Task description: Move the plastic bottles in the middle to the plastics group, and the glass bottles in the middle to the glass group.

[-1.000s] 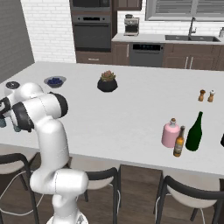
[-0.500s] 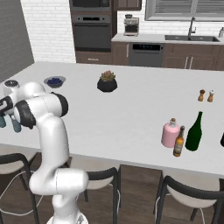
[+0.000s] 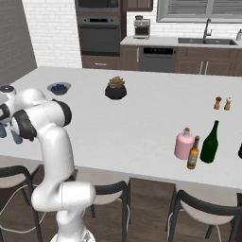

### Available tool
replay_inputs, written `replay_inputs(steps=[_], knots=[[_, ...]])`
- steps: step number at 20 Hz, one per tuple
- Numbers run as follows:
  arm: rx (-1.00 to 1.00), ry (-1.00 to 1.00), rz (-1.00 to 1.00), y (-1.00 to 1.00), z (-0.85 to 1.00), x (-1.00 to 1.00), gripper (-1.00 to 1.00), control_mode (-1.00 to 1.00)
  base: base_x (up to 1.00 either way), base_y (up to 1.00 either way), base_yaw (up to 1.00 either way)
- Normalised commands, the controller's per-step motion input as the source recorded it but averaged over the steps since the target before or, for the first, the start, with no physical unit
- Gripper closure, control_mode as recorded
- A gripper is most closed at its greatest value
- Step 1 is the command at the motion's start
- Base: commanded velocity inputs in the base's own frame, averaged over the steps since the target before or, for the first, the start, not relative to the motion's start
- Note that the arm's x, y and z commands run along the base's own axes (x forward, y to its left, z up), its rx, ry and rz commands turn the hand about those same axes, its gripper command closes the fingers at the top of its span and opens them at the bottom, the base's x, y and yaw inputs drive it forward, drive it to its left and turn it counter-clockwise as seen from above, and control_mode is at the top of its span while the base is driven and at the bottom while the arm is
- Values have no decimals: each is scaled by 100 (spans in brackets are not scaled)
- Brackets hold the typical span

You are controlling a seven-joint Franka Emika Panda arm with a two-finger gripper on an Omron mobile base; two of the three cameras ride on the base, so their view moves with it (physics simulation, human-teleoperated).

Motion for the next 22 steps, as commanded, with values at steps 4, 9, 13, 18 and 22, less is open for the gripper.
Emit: replay_inputs(steps=[4,9,13,18,22], knots=[[0,0,0,-7,20,-3,-100,-100,0,0,0],[0,0,0,-22,45,2,-100,-100,0,0,0],[0,0,-3,-79,36,-5,-100,-100,0,0,0],[0,2,-4,-100,19,-10,-100,-100,0,0,0],[0,15,-7,-100,2,-6,-100,-100,0,0,0]])
